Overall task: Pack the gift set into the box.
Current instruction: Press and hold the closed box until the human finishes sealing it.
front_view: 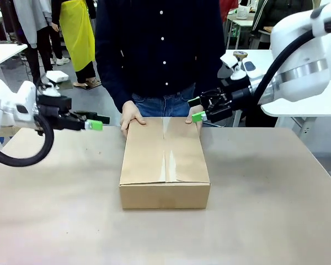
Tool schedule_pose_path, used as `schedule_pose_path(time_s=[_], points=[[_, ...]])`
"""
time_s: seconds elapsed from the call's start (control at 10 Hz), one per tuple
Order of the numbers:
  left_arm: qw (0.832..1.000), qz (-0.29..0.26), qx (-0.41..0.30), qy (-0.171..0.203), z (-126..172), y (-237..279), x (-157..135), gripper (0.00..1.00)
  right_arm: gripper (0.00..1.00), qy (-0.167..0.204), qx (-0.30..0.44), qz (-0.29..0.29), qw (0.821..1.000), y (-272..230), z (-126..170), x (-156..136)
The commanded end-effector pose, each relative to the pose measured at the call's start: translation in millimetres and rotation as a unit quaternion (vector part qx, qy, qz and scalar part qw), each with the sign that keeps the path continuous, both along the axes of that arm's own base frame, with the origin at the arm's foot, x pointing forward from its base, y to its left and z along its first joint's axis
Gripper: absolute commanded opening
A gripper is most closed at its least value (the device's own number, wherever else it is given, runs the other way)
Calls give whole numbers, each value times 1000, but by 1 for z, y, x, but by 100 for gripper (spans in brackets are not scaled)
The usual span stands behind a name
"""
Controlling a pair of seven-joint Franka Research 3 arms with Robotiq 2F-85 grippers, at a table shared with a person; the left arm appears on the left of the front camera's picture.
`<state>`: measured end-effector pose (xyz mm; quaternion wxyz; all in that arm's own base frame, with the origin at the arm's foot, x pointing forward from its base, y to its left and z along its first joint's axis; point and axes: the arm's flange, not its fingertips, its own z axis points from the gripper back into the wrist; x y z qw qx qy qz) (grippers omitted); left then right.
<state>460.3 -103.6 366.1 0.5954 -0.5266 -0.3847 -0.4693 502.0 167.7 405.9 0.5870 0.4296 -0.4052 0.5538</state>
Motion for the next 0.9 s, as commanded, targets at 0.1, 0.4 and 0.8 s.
schedule_pose_path(time_s=[0.1, 0.4, 0.8], points=[[992, -43, 36, -112, -41, -55, 15, 100, 100, -10, 45, -18, 999, 4, -55, 24], [989, -21, 56, -137, -54, -97, 19, 100, 100, 15, 9, -40, 999, 20, -92, 38], [985, 10, 72, -157, -59, -100, 17, 100, 100, 51, -12, -5, 999, 16, -116, 37]])
